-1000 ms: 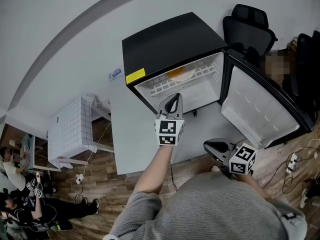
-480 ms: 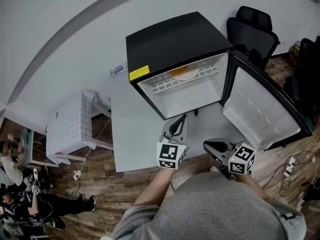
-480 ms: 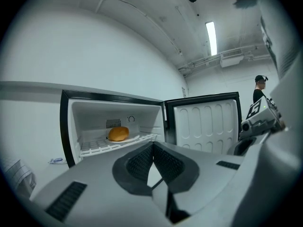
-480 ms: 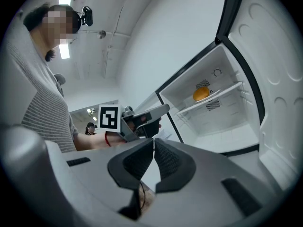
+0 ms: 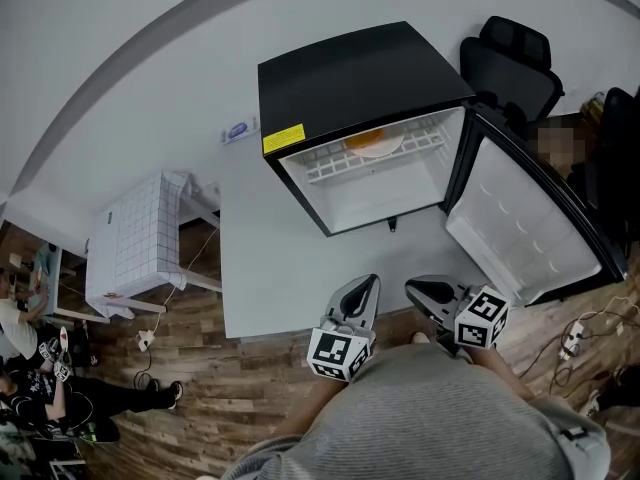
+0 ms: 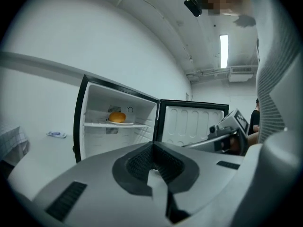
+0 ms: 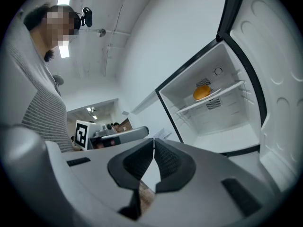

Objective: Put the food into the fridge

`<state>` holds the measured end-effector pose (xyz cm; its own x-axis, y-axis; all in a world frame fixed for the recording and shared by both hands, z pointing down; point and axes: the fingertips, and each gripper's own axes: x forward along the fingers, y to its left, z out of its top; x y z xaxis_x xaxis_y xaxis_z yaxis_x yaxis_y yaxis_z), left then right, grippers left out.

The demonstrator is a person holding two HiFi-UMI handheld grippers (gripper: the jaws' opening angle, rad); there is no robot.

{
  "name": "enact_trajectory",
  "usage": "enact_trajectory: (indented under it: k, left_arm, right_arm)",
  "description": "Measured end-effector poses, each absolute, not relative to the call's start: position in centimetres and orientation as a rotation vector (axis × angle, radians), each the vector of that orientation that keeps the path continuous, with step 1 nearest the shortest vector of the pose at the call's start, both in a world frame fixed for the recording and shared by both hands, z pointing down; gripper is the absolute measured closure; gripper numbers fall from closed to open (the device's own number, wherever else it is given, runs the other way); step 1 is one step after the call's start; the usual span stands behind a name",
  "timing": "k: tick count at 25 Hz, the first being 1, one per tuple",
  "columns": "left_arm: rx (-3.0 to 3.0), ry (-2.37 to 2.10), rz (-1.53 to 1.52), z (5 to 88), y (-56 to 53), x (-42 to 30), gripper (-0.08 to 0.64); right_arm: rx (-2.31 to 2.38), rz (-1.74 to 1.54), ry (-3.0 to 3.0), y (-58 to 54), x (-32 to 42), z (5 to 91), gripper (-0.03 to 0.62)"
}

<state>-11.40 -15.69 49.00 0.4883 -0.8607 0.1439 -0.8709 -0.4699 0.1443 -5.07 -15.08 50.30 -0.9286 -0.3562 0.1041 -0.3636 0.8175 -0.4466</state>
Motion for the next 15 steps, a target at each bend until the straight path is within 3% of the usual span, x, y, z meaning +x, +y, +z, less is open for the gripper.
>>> enact_trajectory:
  k: [15]
  left_arm:
    - [2.489, -1.452, 0.004, 50.4, -14.6, -10.6, 0.548]
  right_arm:
    - [0.600, 0.678, -2.964, -15.5, -5.2, 50.1, 0.578]
